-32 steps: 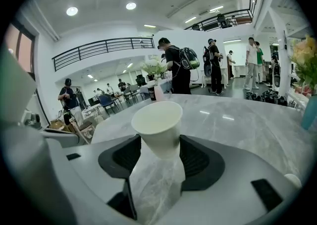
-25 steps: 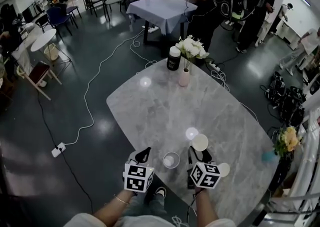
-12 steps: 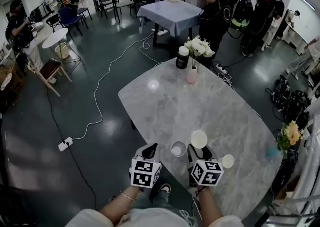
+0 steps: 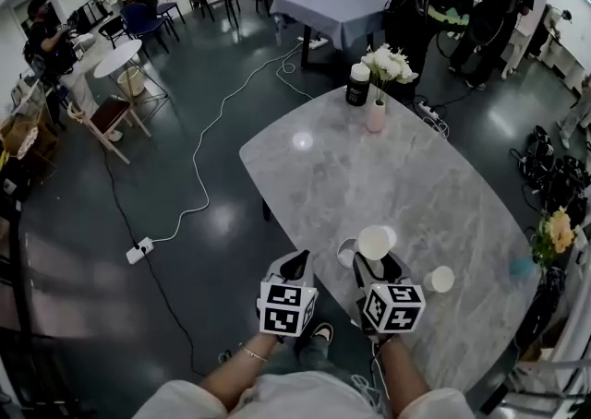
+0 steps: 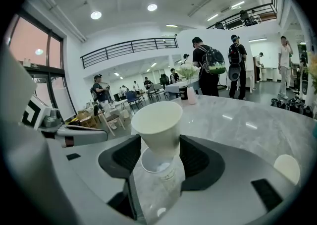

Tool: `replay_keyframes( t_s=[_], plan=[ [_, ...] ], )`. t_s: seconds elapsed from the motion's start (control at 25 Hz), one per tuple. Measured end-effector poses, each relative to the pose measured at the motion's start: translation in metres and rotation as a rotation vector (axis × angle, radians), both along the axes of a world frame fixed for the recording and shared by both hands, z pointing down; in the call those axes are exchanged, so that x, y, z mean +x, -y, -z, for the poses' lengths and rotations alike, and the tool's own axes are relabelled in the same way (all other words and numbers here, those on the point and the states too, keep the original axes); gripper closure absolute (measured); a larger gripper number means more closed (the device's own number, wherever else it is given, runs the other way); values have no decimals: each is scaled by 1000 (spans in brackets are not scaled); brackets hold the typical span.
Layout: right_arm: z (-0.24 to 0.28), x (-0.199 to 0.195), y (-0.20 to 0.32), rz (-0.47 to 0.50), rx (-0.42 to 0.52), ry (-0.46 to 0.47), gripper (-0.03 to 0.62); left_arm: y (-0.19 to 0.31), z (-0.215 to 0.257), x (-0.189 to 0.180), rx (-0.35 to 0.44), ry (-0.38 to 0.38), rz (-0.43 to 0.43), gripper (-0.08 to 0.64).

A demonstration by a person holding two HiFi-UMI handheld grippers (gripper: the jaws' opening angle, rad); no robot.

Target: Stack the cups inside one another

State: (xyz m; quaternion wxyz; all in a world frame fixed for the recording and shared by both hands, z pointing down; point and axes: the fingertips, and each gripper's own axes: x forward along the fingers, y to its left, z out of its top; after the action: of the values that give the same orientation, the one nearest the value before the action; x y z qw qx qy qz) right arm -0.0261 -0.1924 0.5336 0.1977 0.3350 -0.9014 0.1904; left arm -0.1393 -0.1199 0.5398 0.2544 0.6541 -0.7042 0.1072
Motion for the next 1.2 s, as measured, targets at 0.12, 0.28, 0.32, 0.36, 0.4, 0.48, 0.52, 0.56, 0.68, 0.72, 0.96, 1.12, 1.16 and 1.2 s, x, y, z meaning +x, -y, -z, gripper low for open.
replay_keyframes(
  t_s=[0.12, 0.28, 0.32, 0.36, 0.4, 0.48, 0.52, 0.56, 0.68, 0.72, 0.96, 1.12, 1.16, 1.2],
  plan=[
    [-2, -6, -6, 20, -8, -1, 367, -3, -1, -1, 0, -1, 8, 563],
    [-4, -10, -10, 37, -14, -11, 367, -6, -2, -3, -3, -14, 22, 563],
    [-5, -11, -11, 39, -16, -14, 367, -7, -2, -4, -3, -18, 25, 563],
    [-5, -12, -12, 41, -18, -15, 367, -7, -2, -5, -4, -21, 28, 563],
    [-6, -13, -13, 43, -20, -17, 367, -8, -3, -6, -6, -22, 30, 563],
    [-9, -15, -14, 46, -24, -21, 367, -9, -5, -8, -9, -24, 33, 563],
    [-11, -15, -15, 46, -26, -24, 367, -10, -7, -9, -11, -26, 35, 563],
    [-13, -16, -15, 47, -28, -27, 367, -10, -8, -10, -12, -27, 36, 563],
    [-18, -17, -16, 48, -37, -33, 367, -11, -12, -13, -20, -32, 40, 563],
    [-19, -17, -17, 49, -39, -35, 367, -12, -13, -14, -23, -33, 42, 563],
    [-23, -20, -19, 52, -47, -47, 367, -14, -17, -19, -34, -43, 53, 563],
    [-25, -21, -19, 54, -49, -55, 367, -15, -20, -23, -40, -47, 58, 563],
    [-26, -21, -18, 53, -49, -55, 367, -15, -21, -23, -41, -48, 59, 563],
    [-26, -20, -18, 52, -49, -56, 367, -15, -22, -23, -41, -49, 59, 563]
  ],
)
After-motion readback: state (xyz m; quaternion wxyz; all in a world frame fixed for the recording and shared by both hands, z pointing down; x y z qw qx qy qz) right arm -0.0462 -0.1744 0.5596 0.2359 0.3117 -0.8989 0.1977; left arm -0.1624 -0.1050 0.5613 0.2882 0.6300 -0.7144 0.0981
